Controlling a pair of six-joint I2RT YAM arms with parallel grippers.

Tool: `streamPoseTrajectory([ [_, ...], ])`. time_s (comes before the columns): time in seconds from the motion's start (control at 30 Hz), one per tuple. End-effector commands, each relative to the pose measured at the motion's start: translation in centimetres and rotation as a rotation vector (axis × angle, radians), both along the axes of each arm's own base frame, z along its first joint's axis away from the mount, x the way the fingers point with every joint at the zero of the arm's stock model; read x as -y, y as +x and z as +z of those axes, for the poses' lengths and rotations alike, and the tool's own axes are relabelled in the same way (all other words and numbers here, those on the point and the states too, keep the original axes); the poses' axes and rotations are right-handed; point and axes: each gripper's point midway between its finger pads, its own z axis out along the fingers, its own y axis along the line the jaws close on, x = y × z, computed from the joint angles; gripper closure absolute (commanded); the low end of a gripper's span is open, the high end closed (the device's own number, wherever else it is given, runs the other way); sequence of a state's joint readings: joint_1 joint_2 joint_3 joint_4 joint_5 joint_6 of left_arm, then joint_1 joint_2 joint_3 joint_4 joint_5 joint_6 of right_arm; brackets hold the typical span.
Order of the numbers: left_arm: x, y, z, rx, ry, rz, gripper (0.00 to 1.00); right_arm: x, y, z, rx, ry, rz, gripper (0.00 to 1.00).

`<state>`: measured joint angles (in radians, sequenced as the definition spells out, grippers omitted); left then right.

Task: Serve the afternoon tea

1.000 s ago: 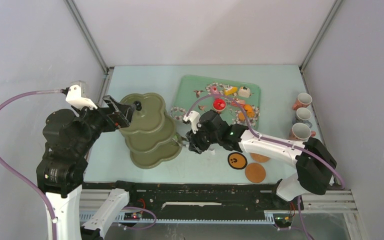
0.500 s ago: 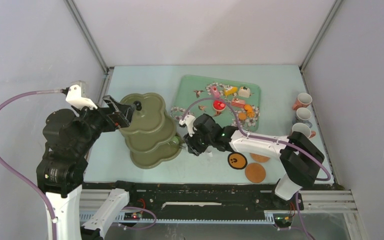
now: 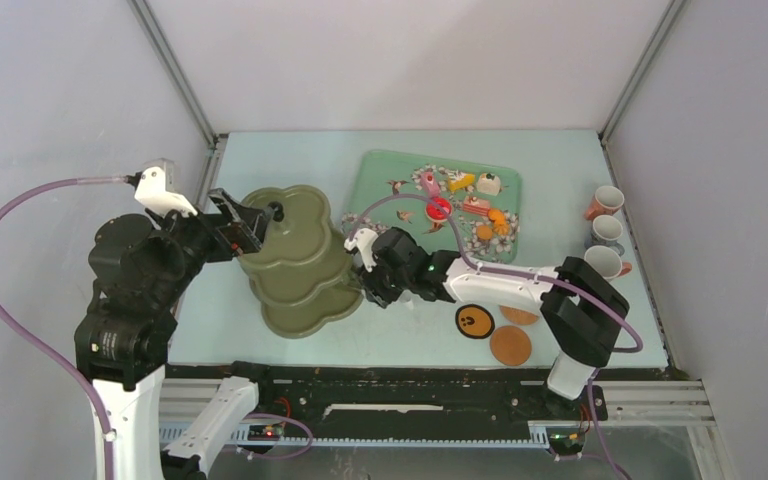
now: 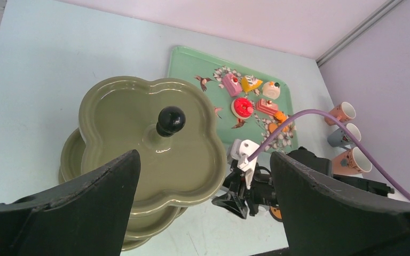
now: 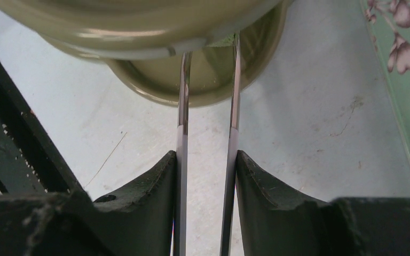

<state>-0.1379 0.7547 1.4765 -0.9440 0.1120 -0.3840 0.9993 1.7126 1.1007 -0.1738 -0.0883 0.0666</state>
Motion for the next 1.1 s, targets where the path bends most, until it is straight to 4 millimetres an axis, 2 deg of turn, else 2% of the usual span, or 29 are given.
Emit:
streamPoseTrajectory([
  [0.0,0.3,0.0,1.9,0.057,-0.003,-0.02,0.02,-2.7,2.5,2.5,0.103,0.068,-0.009,1.0],
  [0.2,0.3,-0.1,1.9,0.059,-0.003,-0.018,0.02,-3.5,3.0,2.8,0.113,0.07,0.003,0.96],
  [0.4,0.2,-0.1,1.7,0.056,-0.001,-0.015,0.02,-2.6,2.4,2.8,0.089,0.045,0.001,0.82],
  [0.47,0.3,0.0,1.5,0.054,-0.003,-0.015,0.02,-2.6,2.0,3.2,0.077,0.062,0.008,0.73],
  [0.53,0.3,-0.1,1.5,0.053,-0.004,-0.018,0.02,-2.7,1.8,3.3,0.072,0.074,0.012,0.68],
  [0.8,0.3,-0.1,1.4,0.052,-0.004,-0.018,0.02,-2.7,1.6,3.6,0.08,0.089,0.025,0.57],
  [1.07,0.2,-0.2,1.4,0.055,-0.001,-0.015,0.02,-2.7,1.5,3.3,0.073,0.082,0.025,0.51],
])
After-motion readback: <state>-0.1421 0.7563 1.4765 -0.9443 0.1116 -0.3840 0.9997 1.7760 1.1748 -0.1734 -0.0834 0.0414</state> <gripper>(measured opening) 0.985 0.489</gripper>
